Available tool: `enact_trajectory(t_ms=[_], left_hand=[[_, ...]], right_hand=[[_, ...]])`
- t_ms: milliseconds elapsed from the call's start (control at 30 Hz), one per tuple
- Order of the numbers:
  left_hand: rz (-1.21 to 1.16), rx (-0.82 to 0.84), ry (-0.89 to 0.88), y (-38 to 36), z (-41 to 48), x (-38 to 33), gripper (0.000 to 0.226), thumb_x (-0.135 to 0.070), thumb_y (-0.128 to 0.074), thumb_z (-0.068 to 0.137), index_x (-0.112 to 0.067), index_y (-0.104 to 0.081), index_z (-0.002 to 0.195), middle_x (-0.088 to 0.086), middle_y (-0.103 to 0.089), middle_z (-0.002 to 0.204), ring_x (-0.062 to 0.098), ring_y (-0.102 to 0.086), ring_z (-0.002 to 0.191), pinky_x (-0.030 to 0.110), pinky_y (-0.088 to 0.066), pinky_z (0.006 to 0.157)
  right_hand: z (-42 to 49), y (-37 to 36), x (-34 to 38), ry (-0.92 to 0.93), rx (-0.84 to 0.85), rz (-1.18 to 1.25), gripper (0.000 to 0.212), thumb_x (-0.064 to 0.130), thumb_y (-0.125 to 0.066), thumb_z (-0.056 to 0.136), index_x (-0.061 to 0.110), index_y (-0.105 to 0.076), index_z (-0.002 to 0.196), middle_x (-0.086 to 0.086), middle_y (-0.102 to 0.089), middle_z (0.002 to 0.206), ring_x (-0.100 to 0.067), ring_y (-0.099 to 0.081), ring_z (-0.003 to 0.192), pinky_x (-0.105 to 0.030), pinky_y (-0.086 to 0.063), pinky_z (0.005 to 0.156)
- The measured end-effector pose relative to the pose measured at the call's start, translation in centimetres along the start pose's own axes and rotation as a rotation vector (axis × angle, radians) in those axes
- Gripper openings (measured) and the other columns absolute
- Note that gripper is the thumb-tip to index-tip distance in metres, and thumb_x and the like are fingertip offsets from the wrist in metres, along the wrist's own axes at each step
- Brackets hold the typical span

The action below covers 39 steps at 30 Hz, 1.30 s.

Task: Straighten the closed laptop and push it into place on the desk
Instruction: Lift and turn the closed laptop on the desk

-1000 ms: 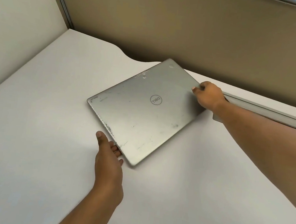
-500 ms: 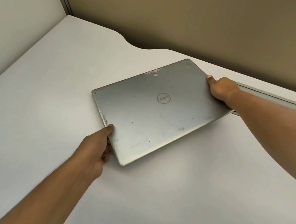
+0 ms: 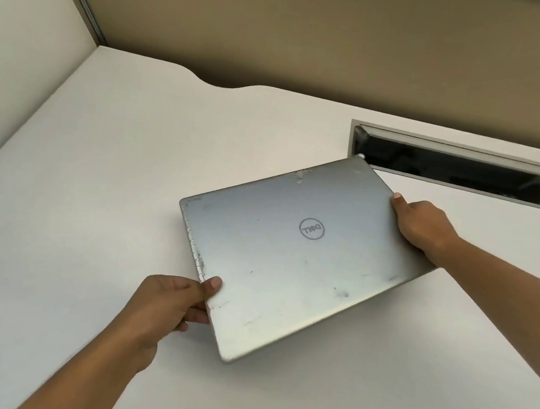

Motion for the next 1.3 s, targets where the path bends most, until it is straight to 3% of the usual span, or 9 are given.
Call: enact_trajectory(t_ms=[100, 267, 433, 567, 733, 933, 1067, 1300], left_hand=[[0.057, 0.038, -0.004, -1.6, -1.7, 1.6, 0.04, -0.037, -0.075, 0.079, 0.002, -0.073, 0.081, 0.006, -0.08, 0.078, 0.016, -0.076, 0.068, 0.031, -0.039, 0.06], [0.111, 0.077, -0.003, -4.0, -4.3, 5.0, 0.033, -0.034, -0.075, 0.08, -0.002, -0.073, 0.071, 0.006, -0.079, 0.074, 0.018, -0.076, 0.067, 0.03, -0.042, 0.058], [0.149, 0.101, 0.021, -5.4, -5.4, 8.6, 0.035, -0.035, -0.077, 0.078, -0.005, -0.069, 0.062, 0.009, -0.078, 0.068, 0.019, -0.075, 0.064, 0.028, -0.044, 0.055], [0.172, 0.085, 0.044, -6.2, -5.9, 10.8, 0.047, -0.034, -0.079, 0.076, 0.01, -0.066, 0.069, 0.011, -0.076, 0.065, 0.019, -0.074, 0.06, 0.026, -0.046, 0.052], [0.2, -0.01, 0.002, -6.5, -6.0, 11.9, 0.04, -0.032, -0.082, 0.074, 0.002, -0.063, 0.064, 0.012, -0.076, 0.064, 0.024, -0.075, 0.063, 0.029, -0.048, 0.054], [0.255, -0.106, -0.04, -6.3, -5.7, 12.1, 0.041, -0.031, -0.087, 0.067, 0.003, -0.065, 0.069, 0.012, -0.074, 0.059, 0.023, -0.074, 0.059, 0.035, -0.056, 0.054], [0.422, -0.147, -0.117, -6.7, -5.8, 11.8, 0.044, -0.037, -0.083, 0.071, 0.001, -0.061, 0.066, 0.005, -0.071, 0.05, 0.017, -0.071, 0.05, 0.042, -0.061, 0.061], [0.759, -0.176, -0.238, -6.9, -5.6, 11.1, 0.043, -0.05, -0.071, 0.076, -0.01, -0.057, 0.069, -0.003, -0.071, 0.052, 0.015, -0.069, 0.06, 0.034, -0.055, 0.062]], right_hand=[[-4.0, 0.2, -4.3, 0.0, -0.058, -0.058, 0.075, 0.069, -0.019, 0.09, 0.009, -0.062, 0.08, -0.012, -0.064, 0.089, -0.036, -0.056, 0.086, -0.039, -0.041, 0.075], [-9.0, -0.3, -9.7, -0.038, -0.106, -0.087, 0.074, 0.07, -0.018, 0.09, 0.01, -0.057, 0.07, -0.008, -0.062, 0.076, -0.034, -0.057, 0.078, -0.039, -0.041, 0.071], [-12.4, -1.0, -12.5, -0.059, -0.13, -0.133, 0.072, 0.067, -0.017, 0.092, 0.011, -0.054, 0.066, -0.009, -0.062, 0.075, -0.034, -0.057, 0.077, -0.039, -0.042, 0.069], [-14.1, -1.5, -13.3, -0.09, -0.174, -0.148, 0.065, 0.065, -0.021, 0.092, 0.012, -0.05, 0.066, -0.009, -0.061, 0.075, -0.034, -0.057, 0.076, -0.039, -0.043, 0.068], [-15.5, -2.2, -13.5, -0.058, -0.24, -0.116, 0.059, 0.061, -0.029, 0.094, 0.013, -0.048, 0.066, -0.011, -0.061, 0.075, -0.034, -0.057, 0.072, -0.037, -0.044, 0.063], [-15.6, -2.1, -13.5, -0.103, -0.255, -0.189, 0.058, 0.065, -0.036, 0.089, 0.014, -0.059, 0.073, -0.008, -0.063, 0.075, -0.034, -0.06, 0.073, -0.036, -0.047, 0.063], [-15.8, -2.2, -13.4, -0.115, -0.284, -0.207, 0.058, 0.065, -0.036, 0.088, 0.015, -0.06, 0.072, -0.007, -0.063, 0.072, -0.033, -0.059, 0.071, -0.035, -0.046, 0.061], [-16.1, -2.4, -13.1, -0.1, -0.293, -0.215, 0.056, 0.059, -0.038, 0.091, 0.011, -0.058, 0.072, -0.009, -0.063, 0.074, -0.034, -0.059, 0.071, -0.036, -0.048, 0.062]])
Point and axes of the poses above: each hand's wrist, its own z-axis towards the middle knuckle, its own y-axis out of the back of the hand, x = y × z, the point moved 4 cm from there along z, towards the middle knuckle
